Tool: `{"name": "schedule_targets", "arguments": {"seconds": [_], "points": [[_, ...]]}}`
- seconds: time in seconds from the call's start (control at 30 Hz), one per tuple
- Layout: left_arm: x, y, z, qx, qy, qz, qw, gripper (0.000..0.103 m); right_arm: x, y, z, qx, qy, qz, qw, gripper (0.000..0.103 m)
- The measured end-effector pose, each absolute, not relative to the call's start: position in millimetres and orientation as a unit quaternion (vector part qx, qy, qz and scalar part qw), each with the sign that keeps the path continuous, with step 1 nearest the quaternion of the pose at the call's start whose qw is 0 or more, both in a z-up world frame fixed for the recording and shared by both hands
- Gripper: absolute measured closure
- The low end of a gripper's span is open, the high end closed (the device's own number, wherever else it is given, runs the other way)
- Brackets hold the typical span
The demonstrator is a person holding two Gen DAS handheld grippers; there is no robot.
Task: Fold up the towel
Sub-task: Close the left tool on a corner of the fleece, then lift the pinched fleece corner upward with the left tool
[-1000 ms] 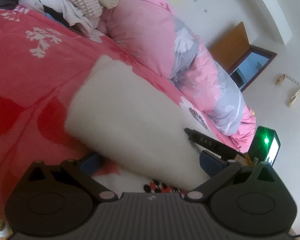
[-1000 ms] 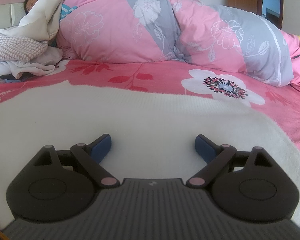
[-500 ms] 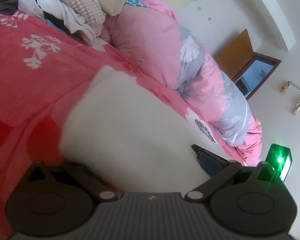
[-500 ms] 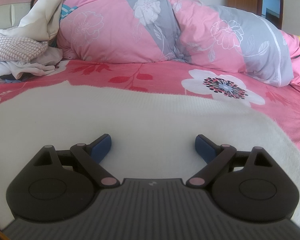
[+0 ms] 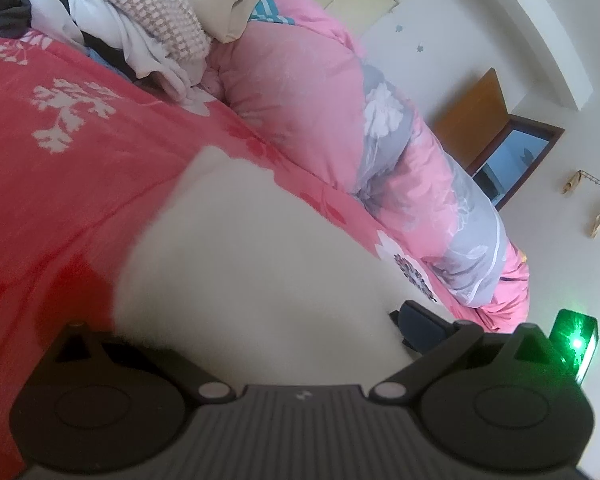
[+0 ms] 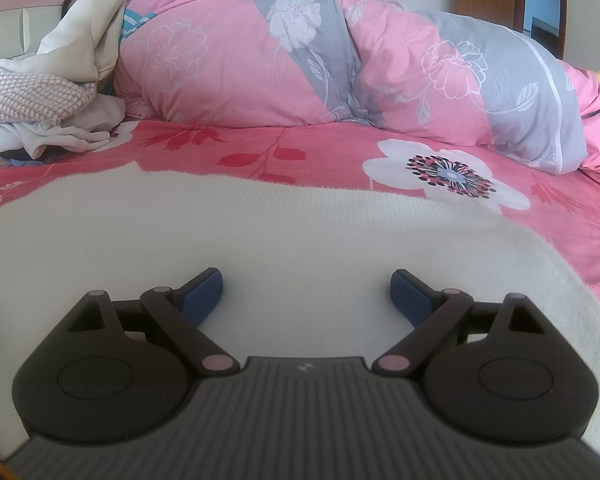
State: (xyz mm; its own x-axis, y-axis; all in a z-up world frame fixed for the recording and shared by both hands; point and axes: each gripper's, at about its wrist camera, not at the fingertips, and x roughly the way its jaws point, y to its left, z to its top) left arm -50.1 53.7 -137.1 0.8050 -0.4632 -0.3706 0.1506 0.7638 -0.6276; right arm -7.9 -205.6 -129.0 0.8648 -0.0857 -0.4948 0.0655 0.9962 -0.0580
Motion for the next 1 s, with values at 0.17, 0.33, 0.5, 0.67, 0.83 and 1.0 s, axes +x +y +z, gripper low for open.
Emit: {"name": "schedule_targets", "arguments": {"seconds": [0.17,0.33,0.5,0.67,0.83,1.0], "points": [[-45,52,-138,-0.295,0.256,-0.168,0.905,0.000,-8,-206,-129,-0.020,0.257,-0.039,0.965,0.011],[-38,51,-138,-0.294,0.251,-0.167,0.907,0.000,-8,-205,-128,-0.020,0.257,-0.039,0.966,0.011],[-32,50,-139,-0.293,0.245,-0.166,0.909,0.000,-8,-205,-128,-0.020,0.256,-0.039,0.966,0.011],[-28,47,-140,-0.290,0.239,-0.164,0.912,0.000,-8,-206,-128,-0.019,0.256,-0.039,0.966,0.011],[-23,46,-140,-0.291,0.235,-0.161,0.913,0.000,-9,-206,-128,-0.019,0.255,-0.039,0.966,0.011],[-18,45,-139,-0.297,0.235,-0.157,0.912,0.000,-9,-206,-128,-0.019,0.254,-0.038,0.966,0.011]]}}
